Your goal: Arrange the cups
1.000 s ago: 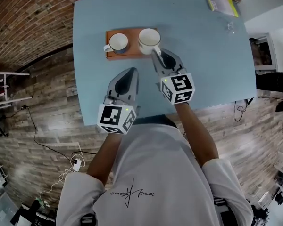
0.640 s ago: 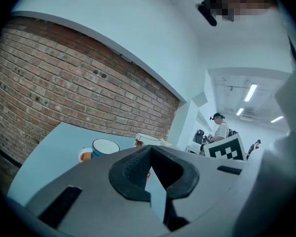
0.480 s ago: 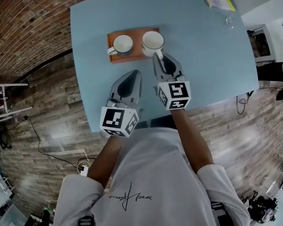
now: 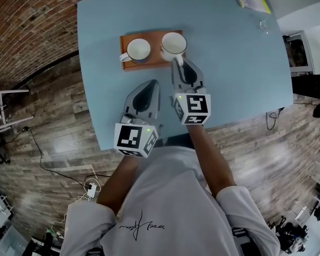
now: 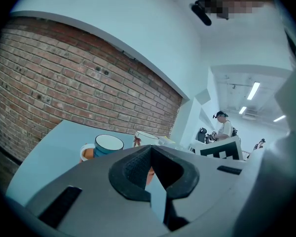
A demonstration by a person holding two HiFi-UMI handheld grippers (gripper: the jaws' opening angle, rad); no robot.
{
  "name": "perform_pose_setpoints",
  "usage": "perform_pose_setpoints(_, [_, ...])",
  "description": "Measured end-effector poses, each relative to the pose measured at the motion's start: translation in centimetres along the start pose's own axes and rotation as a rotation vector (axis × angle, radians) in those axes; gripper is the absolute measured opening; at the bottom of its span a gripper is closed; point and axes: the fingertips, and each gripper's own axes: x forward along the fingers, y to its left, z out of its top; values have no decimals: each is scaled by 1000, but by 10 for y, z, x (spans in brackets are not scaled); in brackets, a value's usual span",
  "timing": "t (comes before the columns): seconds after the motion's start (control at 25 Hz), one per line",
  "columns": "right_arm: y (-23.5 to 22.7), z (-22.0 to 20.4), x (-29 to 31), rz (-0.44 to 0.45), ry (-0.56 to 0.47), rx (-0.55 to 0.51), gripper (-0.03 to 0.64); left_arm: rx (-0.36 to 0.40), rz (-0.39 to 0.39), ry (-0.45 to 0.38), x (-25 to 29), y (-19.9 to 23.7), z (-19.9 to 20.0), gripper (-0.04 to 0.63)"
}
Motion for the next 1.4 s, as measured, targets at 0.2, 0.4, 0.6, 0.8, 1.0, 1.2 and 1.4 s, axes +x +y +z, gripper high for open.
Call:
perform_pose_setpoints(0.2, [-1,-13,5,-29,19,8,61,-1,12,17,-2,2,-7,8])
perform_pose_setpoints(0.4, [-3,-19,9,-33,5,-4,61,-4,17,35,-8,7,-13,8])
perform_pose_setpoints(0.6, [1,-25,13,-28,7,-10,61,-14,21,55,-17,10,-22,8])
perform_pose_setpoints(0.8, [3,-27,18,-37,-18,-25,61,-9,19,63,-20,11,-23,8])
perform_pose_setpoints(1.0, [2,-35,18,-74,-27,-19,61,-15,33,77,-24,18,-28,8])
perform_pose_setpoints(1.2, [6,-36,17,-102,-34,-24,61,-24,38,80,-25,20,-30,8])
perform_pose_setpoints(1.4, [9,-36,18,-126,-36,-33,61,-28,37,78,-24,21,-28,8])
